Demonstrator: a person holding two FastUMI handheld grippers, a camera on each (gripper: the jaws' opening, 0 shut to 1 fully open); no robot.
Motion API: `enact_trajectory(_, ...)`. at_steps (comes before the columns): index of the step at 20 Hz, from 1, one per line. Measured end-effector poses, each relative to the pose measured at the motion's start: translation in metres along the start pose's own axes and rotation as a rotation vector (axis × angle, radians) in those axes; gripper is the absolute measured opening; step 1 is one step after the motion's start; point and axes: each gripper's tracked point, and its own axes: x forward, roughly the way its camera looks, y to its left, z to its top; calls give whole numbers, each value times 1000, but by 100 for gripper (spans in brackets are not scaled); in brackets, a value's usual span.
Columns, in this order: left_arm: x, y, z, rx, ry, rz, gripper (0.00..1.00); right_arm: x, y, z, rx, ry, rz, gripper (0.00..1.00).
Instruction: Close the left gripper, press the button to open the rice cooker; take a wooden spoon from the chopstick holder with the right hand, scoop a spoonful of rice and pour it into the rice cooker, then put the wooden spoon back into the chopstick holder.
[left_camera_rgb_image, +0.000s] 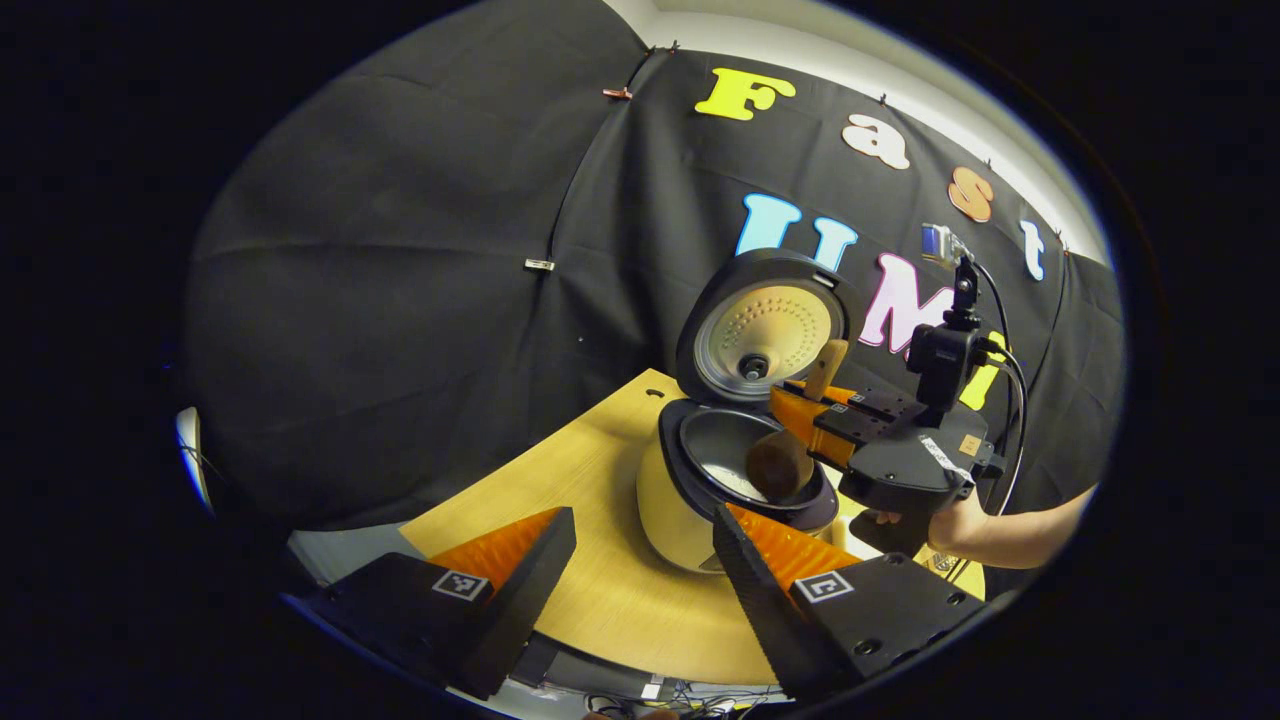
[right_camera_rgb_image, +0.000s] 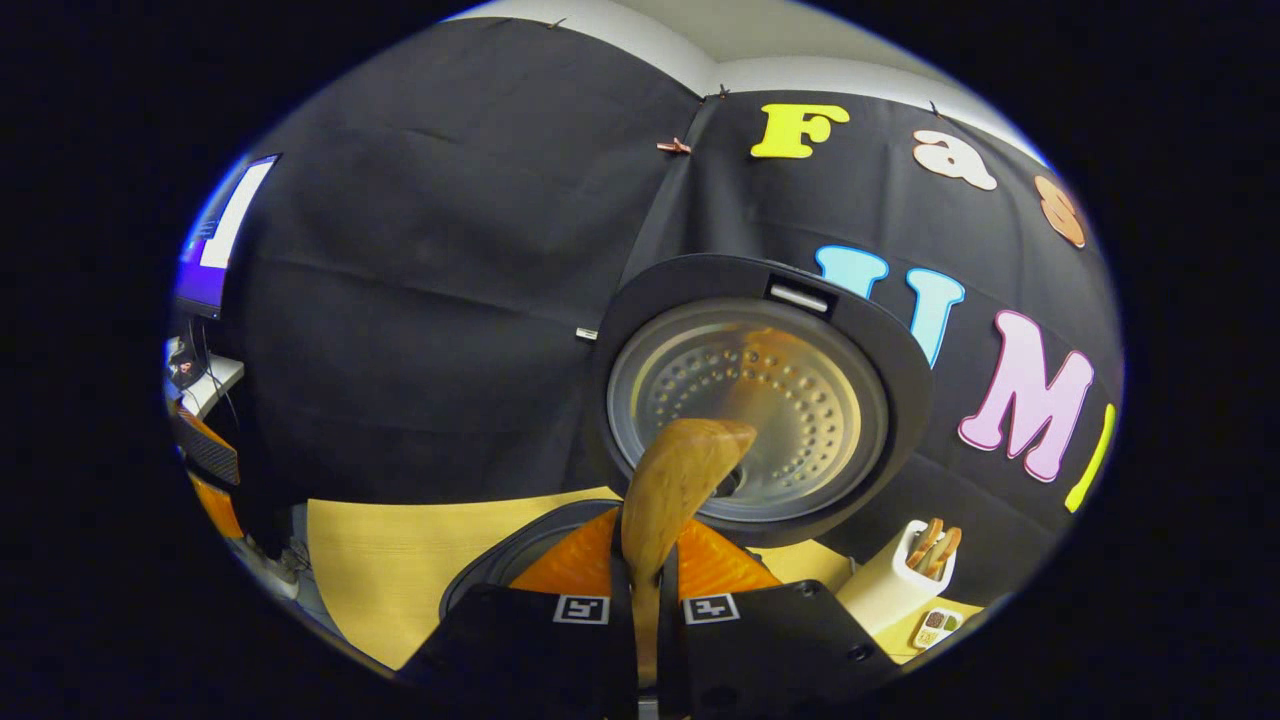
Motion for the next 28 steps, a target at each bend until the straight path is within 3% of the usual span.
enact_trajectory(6, -2, -21, 4, 6, -10, -27, 95, -26, -68, 35, 359, -44, -111, 12)
enact_trajectory(9, 4, -41, 5, 1, -7, -64, 95, -58, -117, 46, 503, -72, -183, 8)
enact_trajectory(11, 11, -61, 7, 5, -6, -100, 95, -86, -151, 46, 562, -85, -244, 12)
enact_trajectory(16, 26, -121, 14, 49, -14, -181, 95, -173, -245, 19, 584, -83, -439, 12)
enact_trajectory(22, 43, -193, 21, 17, -13, -233, 95, -279, -333, -21, 610, -62, -653, 12)
enact_trajectory(28, 58, -241, 20, 32, -65, -223, 95, -338, -373, -75, 612, -20, -740, 12)
